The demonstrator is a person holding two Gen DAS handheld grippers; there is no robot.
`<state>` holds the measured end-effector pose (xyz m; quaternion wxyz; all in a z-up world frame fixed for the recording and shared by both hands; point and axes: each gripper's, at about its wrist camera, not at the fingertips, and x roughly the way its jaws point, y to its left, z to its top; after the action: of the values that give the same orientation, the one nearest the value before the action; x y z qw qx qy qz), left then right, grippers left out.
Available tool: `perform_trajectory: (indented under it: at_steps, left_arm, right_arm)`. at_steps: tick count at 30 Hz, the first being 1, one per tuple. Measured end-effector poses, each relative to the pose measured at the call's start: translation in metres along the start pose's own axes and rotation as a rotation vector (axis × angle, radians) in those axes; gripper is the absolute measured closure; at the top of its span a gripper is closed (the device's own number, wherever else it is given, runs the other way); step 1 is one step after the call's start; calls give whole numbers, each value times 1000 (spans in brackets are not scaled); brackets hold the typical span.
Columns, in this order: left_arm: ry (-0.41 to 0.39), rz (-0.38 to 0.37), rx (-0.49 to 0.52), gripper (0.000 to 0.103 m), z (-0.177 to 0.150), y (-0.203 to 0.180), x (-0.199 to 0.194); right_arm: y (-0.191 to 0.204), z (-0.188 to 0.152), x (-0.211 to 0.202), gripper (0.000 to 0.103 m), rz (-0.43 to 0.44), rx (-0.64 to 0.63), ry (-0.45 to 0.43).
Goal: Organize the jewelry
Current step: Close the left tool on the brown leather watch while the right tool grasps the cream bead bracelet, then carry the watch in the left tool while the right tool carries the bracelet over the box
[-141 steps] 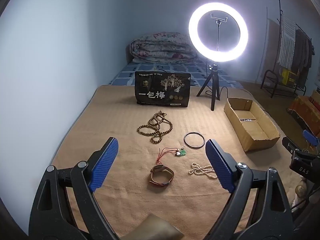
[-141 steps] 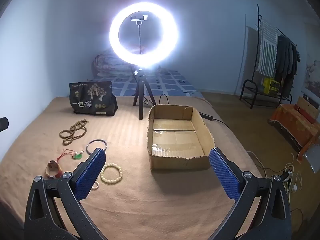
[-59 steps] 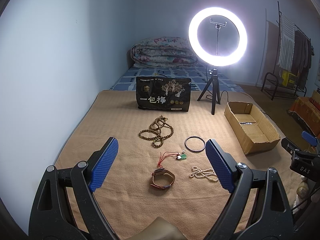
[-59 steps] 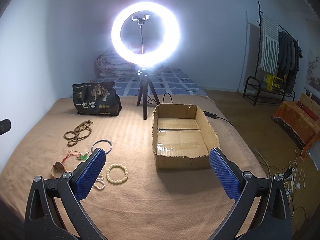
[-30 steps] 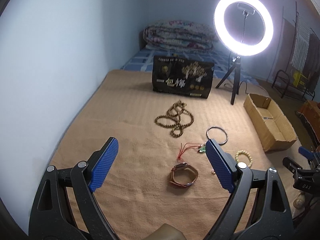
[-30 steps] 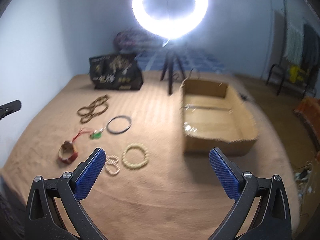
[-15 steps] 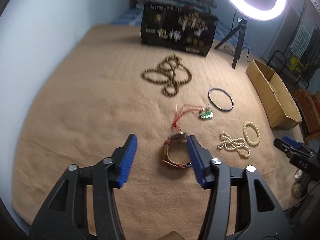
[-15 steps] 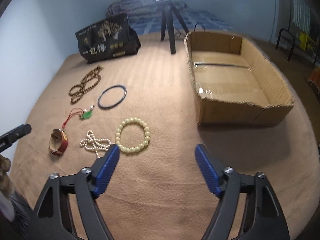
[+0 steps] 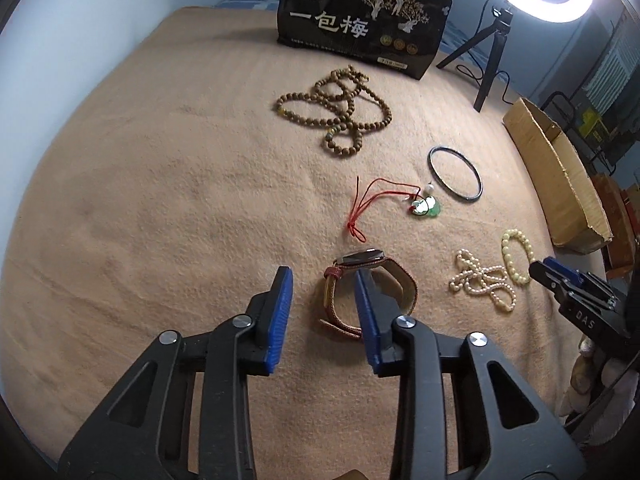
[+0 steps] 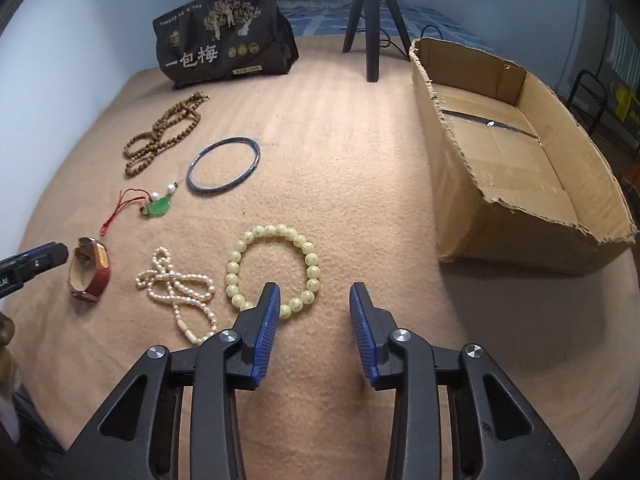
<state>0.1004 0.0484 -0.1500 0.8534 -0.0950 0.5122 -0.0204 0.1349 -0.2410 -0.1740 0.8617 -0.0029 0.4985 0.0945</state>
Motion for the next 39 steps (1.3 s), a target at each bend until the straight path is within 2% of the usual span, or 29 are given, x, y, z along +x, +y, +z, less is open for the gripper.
perform_trajectory:
  at_steps: [3,5,13,17,19,22,29,39]
  left_arm:
    - [16,-4,6,72,-2,-1,5]
    - [34,-13,4,78,-3,-1,10]
    - [73,-23,-3,79,-6,-1,20]
    - [88,-27,-15,90,-5,2,27]
    - [86,-24,-16,94,-4,3,28]
    - [80,-24,-19,97,-4,3,28]
    - [52,-16,-18,98,-2,2,20]
    - [-20,-20,2,98,1,-7,-2]
  right_arm:
    - [-1,2,5,69,-2,4,8]
    - [-1,3,8,69,-2,6,10]
    - [4,4,13,69,-25,-21,10]
    - [9,3,15,75,-43,-50,5]
    - [12,3,15,90,-42,-68,4]
    - [15,2,15,96,-35,-83,5]
    - [11,3,10,97,3,-57,-5]
    - [18,7,-17,97,23,-78,-87]
